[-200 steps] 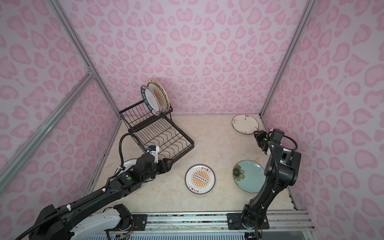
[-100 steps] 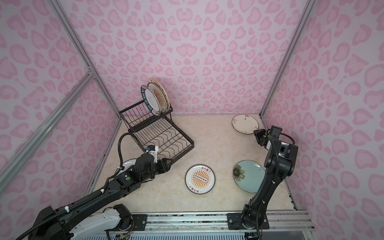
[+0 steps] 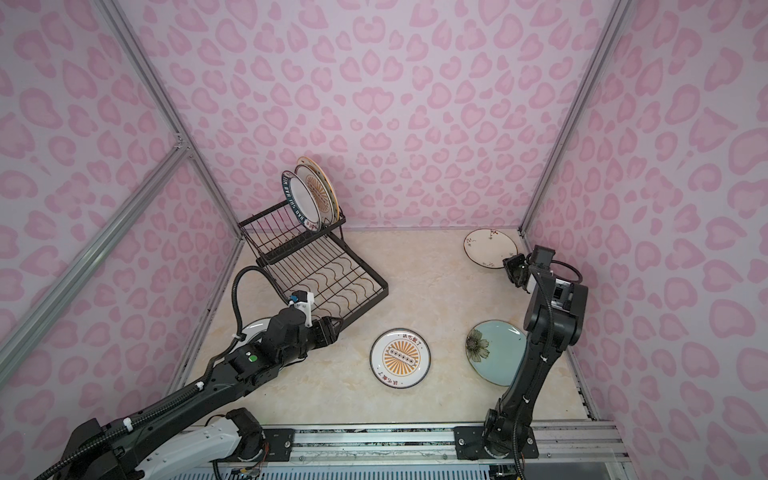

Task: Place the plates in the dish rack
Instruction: 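Grasp the berry-sprig plate's rim with the right gripper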

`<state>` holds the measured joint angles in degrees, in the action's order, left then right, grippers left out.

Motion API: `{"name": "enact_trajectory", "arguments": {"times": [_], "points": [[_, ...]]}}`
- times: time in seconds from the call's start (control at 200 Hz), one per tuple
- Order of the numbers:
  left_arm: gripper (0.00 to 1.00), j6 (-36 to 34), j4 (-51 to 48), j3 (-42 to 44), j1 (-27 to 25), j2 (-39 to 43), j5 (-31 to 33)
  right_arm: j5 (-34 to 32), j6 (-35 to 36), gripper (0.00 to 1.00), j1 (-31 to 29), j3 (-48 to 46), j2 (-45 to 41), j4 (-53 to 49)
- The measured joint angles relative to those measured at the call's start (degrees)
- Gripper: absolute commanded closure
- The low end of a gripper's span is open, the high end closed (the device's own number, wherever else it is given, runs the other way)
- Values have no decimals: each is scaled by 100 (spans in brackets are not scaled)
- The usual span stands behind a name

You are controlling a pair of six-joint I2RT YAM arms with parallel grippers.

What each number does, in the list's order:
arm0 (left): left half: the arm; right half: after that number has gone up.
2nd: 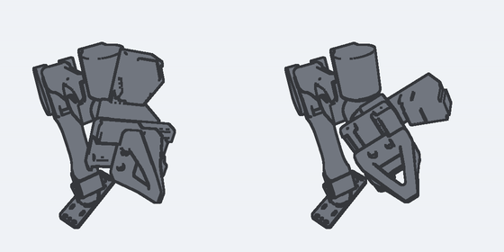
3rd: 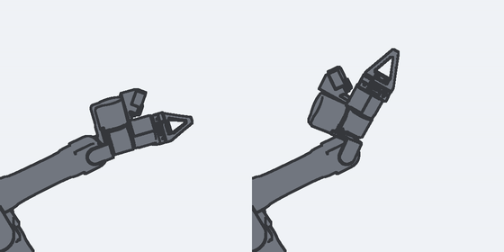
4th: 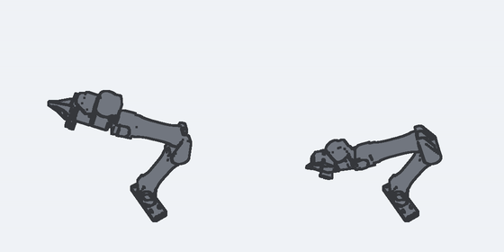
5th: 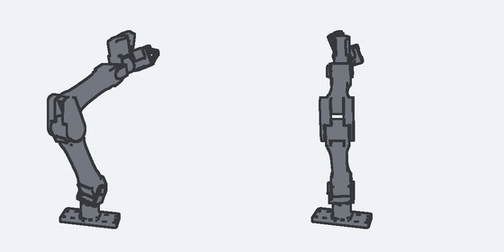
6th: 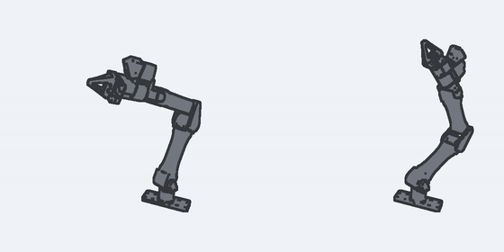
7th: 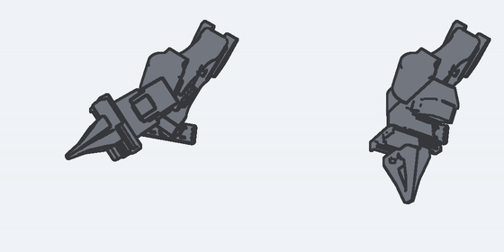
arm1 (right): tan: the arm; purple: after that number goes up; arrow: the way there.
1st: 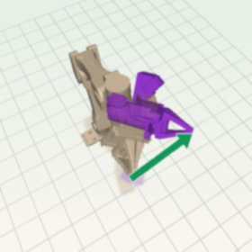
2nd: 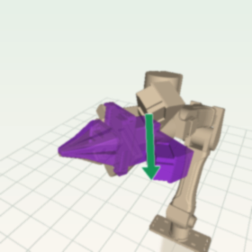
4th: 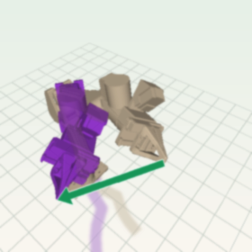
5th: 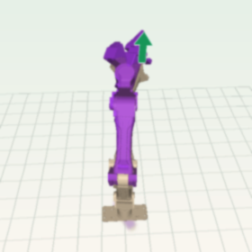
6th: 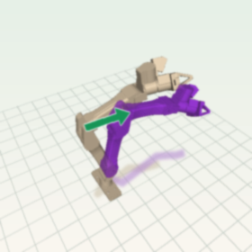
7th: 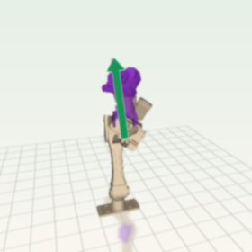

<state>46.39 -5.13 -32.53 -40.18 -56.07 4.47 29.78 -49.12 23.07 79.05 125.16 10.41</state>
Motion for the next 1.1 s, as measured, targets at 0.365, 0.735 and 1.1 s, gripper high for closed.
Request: {"name": "enact_trajectory", "arguments": {"times": [0.365, 0.735, 1.1], "points": [[38, 0, -79, 7, 0, 28, 4, -17, -166, 77, -9, 153, 188, -9], [39, -2, -81, 7, 0, 48, 44, -13, -186, 84, -35, 308, 289, -103], [39, -2, -92, 7, 0, 48, 46, 92, -243, 90, -35, 398, 437, -55]]}}
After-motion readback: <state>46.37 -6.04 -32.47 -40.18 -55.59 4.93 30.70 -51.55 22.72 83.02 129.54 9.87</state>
